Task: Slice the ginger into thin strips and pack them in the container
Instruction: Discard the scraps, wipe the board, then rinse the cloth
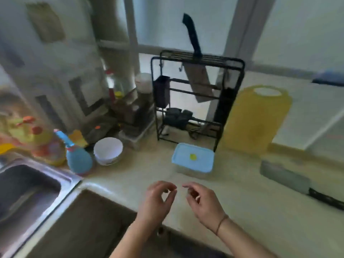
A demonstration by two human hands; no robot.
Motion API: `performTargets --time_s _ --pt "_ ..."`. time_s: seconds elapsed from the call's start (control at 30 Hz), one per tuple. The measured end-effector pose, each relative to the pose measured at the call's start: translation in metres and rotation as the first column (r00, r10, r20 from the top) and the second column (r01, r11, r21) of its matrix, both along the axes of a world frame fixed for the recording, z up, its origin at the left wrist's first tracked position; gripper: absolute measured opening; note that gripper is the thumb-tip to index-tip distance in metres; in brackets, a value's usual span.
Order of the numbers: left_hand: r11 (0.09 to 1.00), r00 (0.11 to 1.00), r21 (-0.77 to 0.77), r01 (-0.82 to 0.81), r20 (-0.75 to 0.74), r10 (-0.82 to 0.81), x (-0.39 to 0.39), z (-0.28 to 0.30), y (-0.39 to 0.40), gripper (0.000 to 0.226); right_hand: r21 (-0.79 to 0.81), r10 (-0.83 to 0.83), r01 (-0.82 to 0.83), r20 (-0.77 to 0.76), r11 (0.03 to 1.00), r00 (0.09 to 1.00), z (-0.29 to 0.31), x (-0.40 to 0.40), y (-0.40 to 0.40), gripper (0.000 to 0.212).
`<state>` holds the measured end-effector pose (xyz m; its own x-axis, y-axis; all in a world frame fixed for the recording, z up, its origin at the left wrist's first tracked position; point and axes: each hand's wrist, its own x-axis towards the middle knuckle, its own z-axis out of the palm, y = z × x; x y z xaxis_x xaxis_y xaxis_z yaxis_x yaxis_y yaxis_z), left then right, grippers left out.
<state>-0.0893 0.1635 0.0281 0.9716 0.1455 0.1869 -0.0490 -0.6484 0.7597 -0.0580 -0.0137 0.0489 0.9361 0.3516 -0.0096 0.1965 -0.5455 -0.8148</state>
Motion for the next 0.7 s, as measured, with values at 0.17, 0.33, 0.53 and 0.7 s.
performTargets --time_s 0.17,0.33,0.53,0.7 --pt "0.95 0.949 0.012 0.313 -0.049 -0.312 0.056 -0.011 -0.172 0.014 -0.027 -0.334 0.333 -0.064 0.943 0.941 -0.017 0.013 -0.191 0.028" --pt "0.853 0.857 0.106 0.511 -0.144 -0.495 0.089 -0.021 -0.297 0.022 -0.27 -0.53 0.505 -0.024 0.82 0.848 -0.042 0.04 -0.346 0.025" --pt "0.815 0.817 0.15 0.559 -0.268 -0.511 0.109 -0.022 -0.363 0.023 -0.641 -0.472 0.401 0.068 0.654 0.879 -0.07 0.104 -0.441 0.053" --pt "0.756 0.81 0.296 0.584 -0.271 -0.519 0.12 -0.026 -0.365 0.027 -0.767 -0.337 0.259 0.059 0.587 0.94 -0.088 0.131 -0.451 0.047"
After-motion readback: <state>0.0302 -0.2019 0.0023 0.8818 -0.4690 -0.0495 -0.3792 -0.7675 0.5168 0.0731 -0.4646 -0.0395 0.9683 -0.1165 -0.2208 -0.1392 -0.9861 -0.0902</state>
